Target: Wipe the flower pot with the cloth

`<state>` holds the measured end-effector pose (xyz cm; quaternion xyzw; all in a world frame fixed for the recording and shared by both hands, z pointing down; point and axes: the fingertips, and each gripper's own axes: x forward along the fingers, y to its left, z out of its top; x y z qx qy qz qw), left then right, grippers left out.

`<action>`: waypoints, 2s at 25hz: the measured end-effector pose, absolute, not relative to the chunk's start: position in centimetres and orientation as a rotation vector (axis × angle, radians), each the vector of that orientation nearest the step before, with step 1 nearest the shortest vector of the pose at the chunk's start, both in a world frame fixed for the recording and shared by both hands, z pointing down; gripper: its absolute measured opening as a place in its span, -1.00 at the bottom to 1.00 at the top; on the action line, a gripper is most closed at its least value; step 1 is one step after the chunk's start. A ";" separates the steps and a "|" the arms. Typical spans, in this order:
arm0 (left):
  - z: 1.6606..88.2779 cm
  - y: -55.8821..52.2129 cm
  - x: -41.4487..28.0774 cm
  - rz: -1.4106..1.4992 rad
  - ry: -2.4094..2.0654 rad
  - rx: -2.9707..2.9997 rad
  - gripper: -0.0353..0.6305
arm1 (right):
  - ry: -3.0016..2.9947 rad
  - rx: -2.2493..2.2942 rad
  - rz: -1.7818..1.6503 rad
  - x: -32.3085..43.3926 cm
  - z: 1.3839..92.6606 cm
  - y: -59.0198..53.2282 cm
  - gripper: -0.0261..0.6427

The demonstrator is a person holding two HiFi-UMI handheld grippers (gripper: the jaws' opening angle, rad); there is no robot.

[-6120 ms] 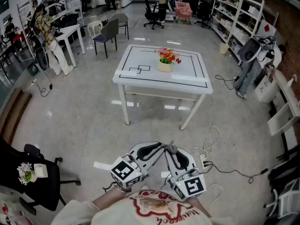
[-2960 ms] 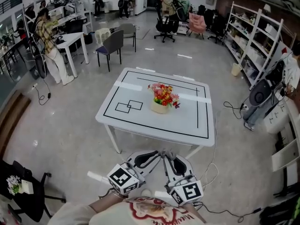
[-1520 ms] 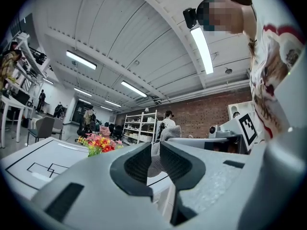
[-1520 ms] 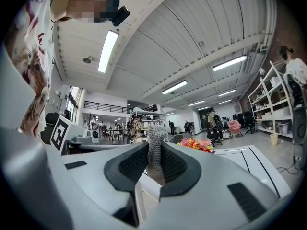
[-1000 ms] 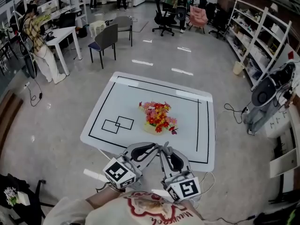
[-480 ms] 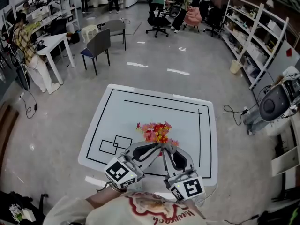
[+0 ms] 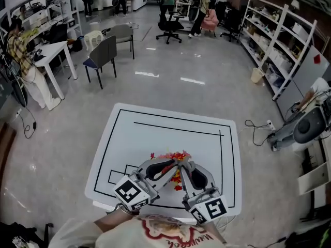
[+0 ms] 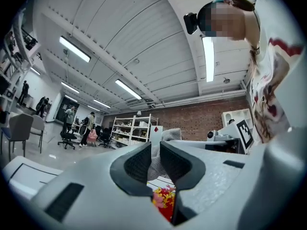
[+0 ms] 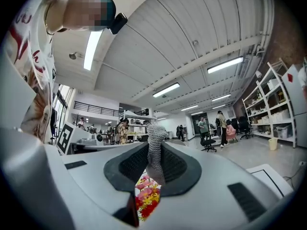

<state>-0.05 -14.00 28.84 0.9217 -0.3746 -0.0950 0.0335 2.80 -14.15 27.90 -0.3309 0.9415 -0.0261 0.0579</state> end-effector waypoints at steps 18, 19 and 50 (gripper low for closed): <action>26.9 -17.1 0.2 -0.355 -1.277 2.786 -0.71 | 2.887 -0.875 -0.063 4.2 26.0 -18.0 -0.73; 26.8 -17.4 -0.1 -0.361 -1.297 2.775 -0.71 | 2.894 -0.866 -0.056 4.2 25.9 -18.5 -0.73; 31.2 -17.8 -3.9 -0.279 -1.578 2.550 -0.71 | 3.181 -0.462 -0.288 3.2 36.8 -28.1 -0.73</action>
